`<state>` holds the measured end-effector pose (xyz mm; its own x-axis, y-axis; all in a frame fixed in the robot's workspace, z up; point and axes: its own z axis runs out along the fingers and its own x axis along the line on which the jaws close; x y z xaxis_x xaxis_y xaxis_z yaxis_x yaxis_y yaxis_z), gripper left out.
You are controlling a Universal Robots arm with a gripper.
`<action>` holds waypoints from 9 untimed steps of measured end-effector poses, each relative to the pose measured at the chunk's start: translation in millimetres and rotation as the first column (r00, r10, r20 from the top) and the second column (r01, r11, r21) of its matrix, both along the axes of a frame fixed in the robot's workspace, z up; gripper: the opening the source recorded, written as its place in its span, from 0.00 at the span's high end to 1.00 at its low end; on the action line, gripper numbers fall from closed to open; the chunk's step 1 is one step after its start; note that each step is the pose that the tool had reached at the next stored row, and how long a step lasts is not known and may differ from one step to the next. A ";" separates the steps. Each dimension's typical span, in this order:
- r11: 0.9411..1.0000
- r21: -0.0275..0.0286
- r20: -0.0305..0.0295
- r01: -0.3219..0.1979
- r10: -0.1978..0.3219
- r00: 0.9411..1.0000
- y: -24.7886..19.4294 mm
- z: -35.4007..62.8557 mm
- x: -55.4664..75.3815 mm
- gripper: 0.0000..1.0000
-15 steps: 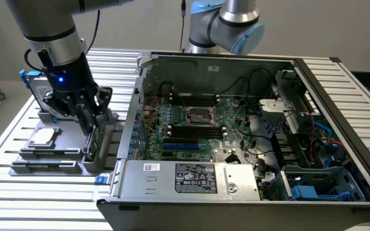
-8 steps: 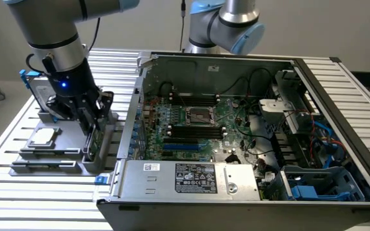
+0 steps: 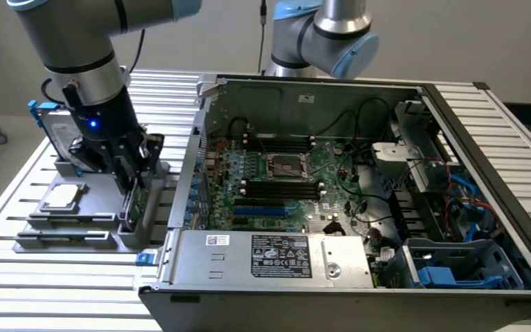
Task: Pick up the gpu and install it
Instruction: 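Pick up the gpu and move the gpu toward the slot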
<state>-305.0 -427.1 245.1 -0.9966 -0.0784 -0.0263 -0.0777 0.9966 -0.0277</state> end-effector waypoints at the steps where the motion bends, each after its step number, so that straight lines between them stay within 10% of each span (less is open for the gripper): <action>1: 1.000 0.000 0.000 0.006 -0.006 1.000 0.0 -0.2 0.0 0.64; 9: 1.000 0.000 0.000 0.020 -0.020 1.000 0.3 -1.6 0.1 0.64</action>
